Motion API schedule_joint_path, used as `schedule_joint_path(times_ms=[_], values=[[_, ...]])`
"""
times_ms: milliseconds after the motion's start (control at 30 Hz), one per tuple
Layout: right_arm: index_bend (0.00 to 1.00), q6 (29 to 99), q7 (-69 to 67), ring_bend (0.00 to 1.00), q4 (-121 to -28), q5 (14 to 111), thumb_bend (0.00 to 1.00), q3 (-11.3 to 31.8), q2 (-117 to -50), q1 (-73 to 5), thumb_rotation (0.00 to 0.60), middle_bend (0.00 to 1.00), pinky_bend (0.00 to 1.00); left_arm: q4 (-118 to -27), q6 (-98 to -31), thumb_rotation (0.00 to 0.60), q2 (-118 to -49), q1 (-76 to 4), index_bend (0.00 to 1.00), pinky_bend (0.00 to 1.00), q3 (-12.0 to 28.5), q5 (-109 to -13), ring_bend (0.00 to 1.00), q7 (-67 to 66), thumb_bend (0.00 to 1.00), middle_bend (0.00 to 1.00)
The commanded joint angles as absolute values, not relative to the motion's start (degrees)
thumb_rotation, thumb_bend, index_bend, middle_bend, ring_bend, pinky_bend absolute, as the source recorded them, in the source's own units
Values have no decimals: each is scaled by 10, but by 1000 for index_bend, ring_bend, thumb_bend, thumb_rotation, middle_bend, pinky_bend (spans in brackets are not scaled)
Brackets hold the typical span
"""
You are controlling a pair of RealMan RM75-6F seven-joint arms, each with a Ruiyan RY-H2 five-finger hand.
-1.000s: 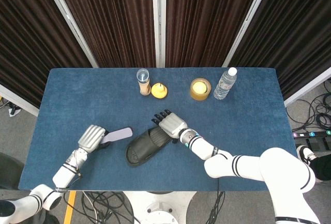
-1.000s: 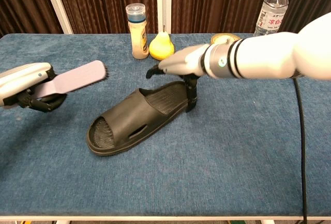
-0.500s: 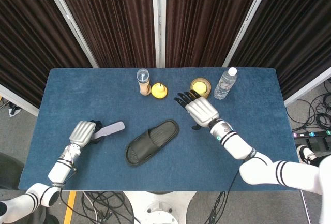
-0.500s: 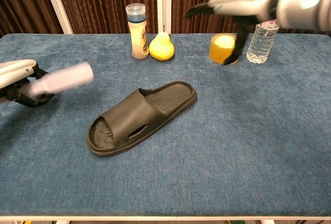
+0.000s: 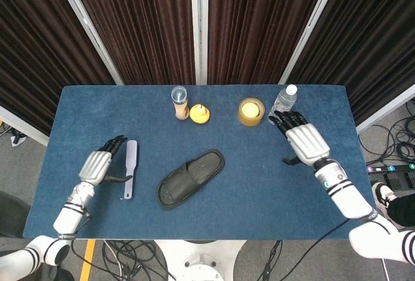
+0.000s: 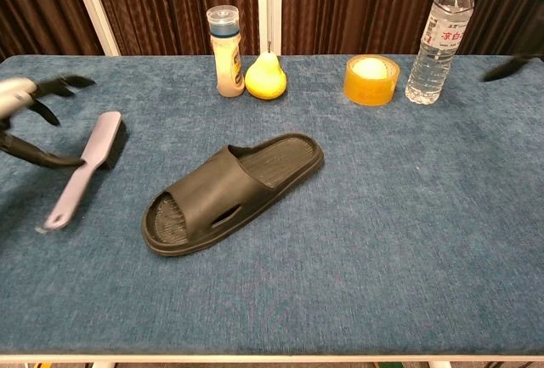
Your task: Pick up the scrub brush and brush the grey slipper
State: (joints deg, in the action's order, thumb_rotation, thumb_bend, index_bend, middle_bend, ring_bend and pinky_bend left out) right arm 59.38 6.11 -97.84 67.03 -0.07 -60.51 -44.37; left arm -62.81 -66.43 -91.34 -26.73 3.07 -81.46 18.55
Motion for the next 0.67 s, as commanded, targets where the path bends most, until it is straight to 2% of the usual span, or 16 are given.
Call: schedule_joint_path(times_ms=[33, 133, 233, 467, 667], values=[[0, 645, 35, 0, -990, 690, 17, -14, -576, -391, 600, 1, 0, -669, -716, 522, -864, -228, 115, 296, 46, -802, 118, 211, 91, 161], [0, 700, 30, 0, -988, 697, 62, -25, -563, -337, 600, 45, 0, -692, -740, 599, -825, -196, 147, 296, 56, -770, 118, 194, 91, 176], [0, 751, 22, 0, -989, 705, 97, -37, -555, -284, 600, 92, 0, -707, -763, 600, -788, -164, 165, 294, 55, -749, 118, 157, 91, 182], [0, 874, -1, 0, -977, 768, 104, -54, -566, -178, 600, 109, 0, -763, -856, 600, -740, -85, 169, 279, 32, -739, 119, 33, 91, 182], [0, 912, -24, 0, -954, 813, 107, -57, -580, -135, 600, 116, 0, -825, -900, 600, -719, -50, 169, 256, 13, -766, 118, -16, 91, 182]])
